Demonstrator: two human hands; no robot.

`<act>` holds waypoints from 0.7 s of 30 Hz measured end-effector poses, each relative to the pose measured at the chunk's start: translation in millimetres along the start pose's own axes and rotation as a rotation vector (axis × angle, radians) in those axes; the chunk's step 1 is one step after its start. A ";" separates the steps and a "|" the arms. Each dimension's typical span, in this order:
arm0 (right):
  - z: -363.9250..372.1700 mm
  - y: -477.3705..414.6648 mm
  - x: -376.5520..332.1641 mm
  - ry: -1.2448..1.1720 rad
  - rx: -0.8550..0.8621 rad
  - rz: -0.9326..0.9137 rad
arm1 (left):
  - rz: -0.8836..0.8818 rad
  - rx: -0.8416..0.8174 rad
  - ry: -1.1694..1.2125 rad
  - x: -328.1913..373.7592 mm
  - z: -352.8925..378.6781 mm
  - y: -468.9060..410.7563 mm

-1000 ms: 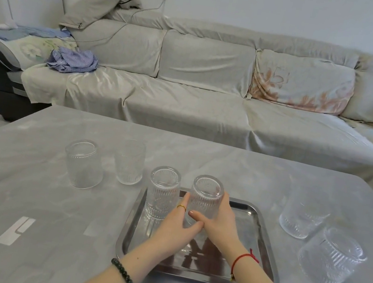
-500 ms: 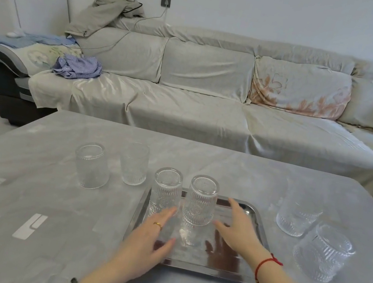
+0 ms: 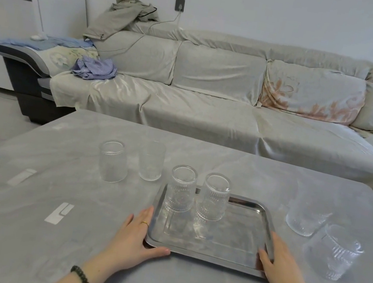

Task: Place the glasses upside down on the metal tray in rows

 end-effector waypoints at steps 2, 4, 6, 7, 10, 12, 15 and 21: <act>-2.6 0.8 -1.7 0.014 0.000 0.023 | 0.003 -0.021 -0.001 -0.5 1.6 -0.7; -13.9 2.6 -15.4 -0.005 0.098 -0.034 | 0.019 -0.033 0.030 -0.9 1.7 -1.4; -29.0 8.6 -49.3 -0.054 0.262 -0.244 | 0.028 -0.010 0.141 -3.3 -3.9 -2.6; -34.1 14.0 -74.0 -0.077 0.311 -0.374 | 0.013 0.025 0.230 -7.0 -11.0 -4.0; -24.8 28.3 -154.2 -0.165 0.224 -0.708 | -0.058 0.297 0.443 -27.0 -55.5 -13.6; -0.8 26.0 -205.4 -0.224 0.071 -0.795 | -0.096 0.525 0.467 -45.2 -96.3 -23.3; 42.5 0.3 -267.1 -0.319 -0.077 -0.740 | -0.154 0.633 0.415 -71.6 -142.3 -47.3; 113.6 -51.1 -335.1 -0.504 -0.291 -0.493 | -0.281 0.402 0.579 -114.4 -142.7 -98.5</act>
Point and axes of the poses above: each hand's wrist, its own y-axis away from the middle knuckle, its own z-axis out of the palm, x = y × z, the point moved 6 cm from there along -y, towards the middle knuckle, and after that the axes turned 1 degree about -y, right-handed, at the moved point
